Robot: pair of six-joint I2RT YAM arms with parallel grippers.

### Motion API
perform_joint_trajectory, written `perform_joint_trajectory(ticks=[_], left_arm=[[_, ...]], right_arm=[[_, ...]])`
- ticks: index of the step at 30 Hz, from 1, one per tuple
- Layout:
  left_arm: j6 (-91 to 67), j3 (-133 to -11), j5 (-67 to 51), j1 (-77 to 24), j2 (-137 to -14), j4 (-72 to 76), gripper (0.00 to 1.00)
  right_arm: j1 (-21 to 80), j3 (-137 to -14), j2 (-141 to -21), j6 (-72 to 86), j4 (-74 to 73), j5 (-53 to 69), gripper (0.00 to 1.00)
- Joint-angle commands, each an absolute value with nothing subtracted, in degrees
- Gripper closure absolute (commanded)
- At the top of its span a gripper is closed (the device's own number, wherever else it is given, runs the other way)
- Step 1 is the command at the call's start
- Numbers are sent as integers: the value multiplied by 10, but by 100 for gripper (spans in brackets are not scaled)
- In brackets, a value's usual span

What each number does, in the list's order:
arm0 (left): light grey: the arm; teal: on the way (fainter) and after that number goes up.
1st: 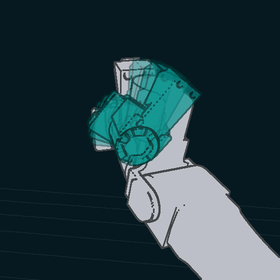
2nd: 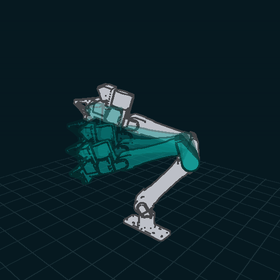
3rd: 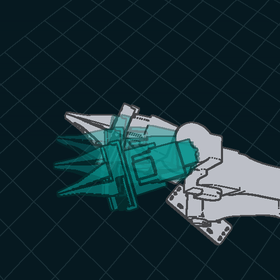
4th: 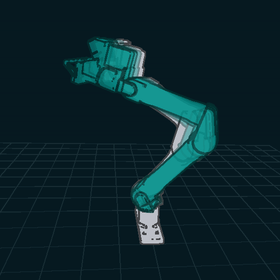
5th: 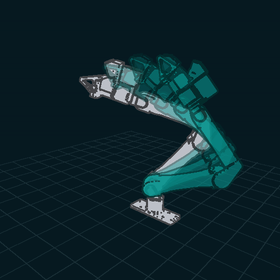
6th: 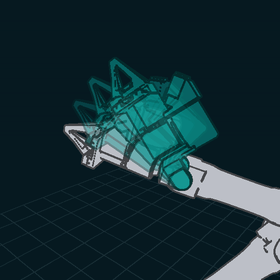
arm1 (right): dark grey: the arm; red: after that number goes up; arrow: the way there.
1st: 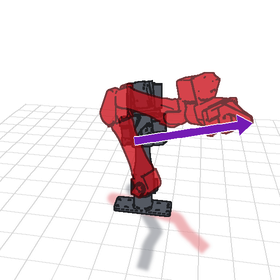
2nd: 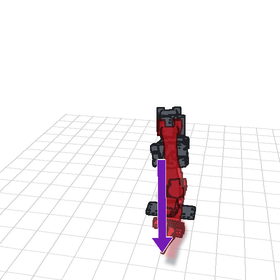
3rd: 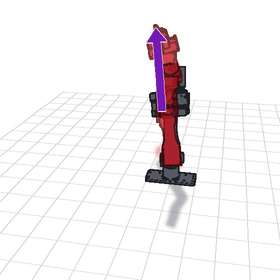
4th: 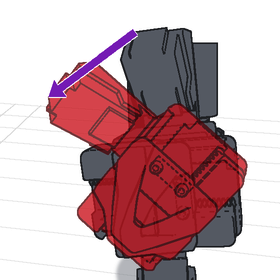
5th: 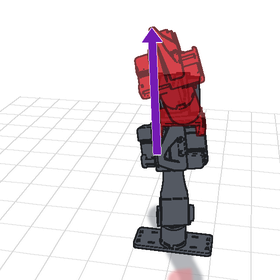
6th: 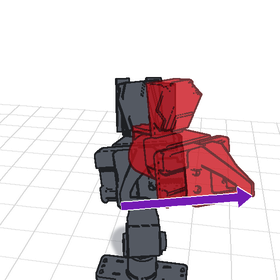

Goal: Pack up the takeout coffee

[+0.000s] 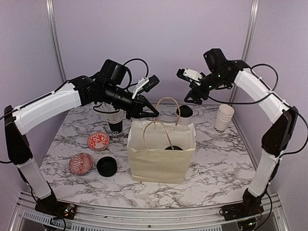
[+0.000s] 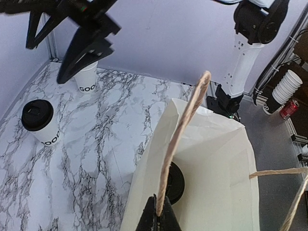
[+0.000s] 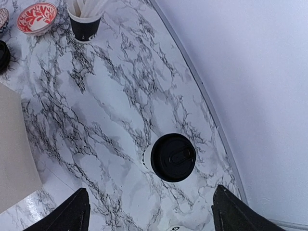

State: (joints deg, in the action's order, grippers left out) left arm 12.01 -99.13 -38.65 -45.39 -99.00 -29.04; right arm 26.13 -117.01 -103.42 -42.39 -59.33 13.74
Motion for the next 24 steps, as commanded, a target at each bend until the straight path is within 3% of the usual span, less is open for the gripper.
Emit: perform_joint_trajectory(ticks=[1,12,24], left_arm=[[117,-951,-392,-493,-931,-293,99],[77,-840,-376,-559,-823,-292,95],[38,-814,-412,-611,-805,-289,93]], right_arm=[[248,-1140,-1036,-386,-533,115,15],[248,-1030,-1012,-385,-493,92,15],[248,-1016,-1016,-401,-502,107,15]])
